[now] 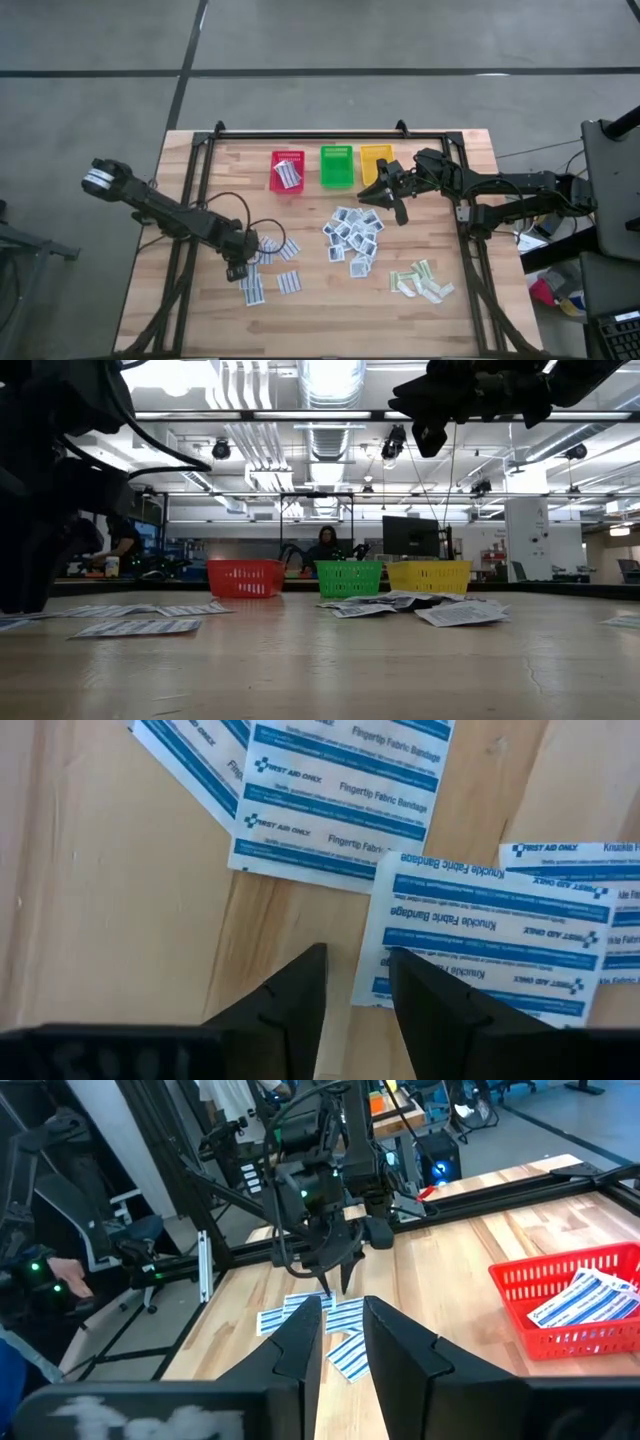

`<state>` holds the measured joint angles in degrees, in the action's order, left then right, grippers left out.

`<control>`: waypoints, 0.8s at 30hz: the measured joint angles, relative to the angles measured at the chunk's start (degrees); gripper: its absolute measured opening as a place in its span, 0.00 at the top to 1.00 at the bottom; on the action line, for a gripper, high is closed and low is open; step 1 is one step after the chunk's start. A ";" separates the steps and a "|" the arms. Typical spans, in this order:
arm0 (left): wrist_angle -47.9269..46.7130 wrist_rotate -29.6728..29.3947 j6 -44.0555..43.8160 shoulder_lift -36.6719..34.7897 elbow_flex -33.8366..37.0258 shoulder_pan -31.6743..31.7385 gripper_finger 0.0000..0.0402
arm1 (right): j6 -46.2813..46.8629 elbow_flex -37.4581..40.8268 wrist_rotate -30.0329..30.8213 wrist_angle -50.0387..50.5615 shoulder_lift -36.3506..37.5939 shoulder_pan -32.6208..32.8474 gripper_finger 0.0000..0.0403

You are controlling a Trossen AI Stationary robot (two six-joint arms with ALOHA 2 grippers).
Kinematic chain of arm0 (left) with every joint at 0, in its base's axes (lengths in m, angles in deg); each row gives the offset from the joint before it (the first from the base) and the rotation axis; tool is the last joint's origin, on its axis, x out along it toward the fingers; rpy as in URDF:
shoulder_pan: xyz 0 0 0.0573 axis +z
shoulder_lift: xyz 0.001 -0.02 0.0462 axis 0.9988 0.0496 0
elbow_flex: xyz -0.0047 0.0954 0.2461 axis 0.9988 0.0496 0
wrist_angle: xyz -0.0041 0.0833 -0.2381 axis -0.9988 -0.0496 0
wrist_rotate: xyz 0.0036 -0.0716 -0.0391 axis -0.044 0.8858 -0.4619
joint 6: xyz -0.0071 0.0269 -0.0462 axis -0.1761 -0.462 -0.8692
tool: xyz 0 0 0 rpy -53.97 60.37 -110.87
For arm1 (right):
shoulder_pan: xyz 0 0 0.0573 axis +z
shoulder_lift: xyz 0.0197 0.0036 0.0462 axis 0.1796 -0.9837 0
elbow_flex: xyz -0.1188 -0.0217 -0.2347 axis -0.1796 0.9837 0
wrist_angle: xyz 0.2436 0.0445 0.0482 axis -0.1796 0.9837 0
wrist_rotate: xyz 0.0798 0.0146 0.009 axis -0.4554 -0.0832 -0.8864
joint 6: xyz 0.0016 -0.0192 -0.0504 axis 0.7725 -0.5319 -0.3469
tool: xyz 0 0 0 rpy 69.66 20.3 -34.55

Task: Pick & Place First Aid Supplies
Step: Put the blue bandage into the red basket

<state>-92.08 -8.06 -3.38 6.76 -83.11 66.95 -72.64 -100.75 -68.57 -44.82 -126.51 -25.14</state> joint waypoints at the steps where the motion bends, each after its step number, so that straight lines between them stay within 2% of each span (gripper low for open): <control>1: 0.00 0.01 -0.06 1.19 0.00 0.00 0.66 | 0.00 0.00 0.00 0.00 0.00 0.00 0.80; 5: -0.18 0.30 -0.70 4.98 -0.38 -0.54 0.69 | 0.00 0.00 0.01 0.00 0.00 0.00 0.79; 8: -0.89 -0.50 -1.41 5.86 -0.55 -0.61 0.76 | 0.00 0.00 0.02 -0.02 0.00 0.00 0.79; 16: -2.30 -1.42 -1.84 0.56 0.37 -0.63 0.98 | -0.02 0.00 0.01 0.00 -0.02 0.01 0.82; 24: -3.02 -0.45 -3.48 -2.49 -0.40 -0.61 1.00 | -0.03 0.00 0.00 0.00 -0.02 0.00 0.83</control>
<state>-95.10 -8.51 -6.87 4.27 -83.51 66.34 -72.67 -100.75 -68.57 -44.82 -126.53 -25.14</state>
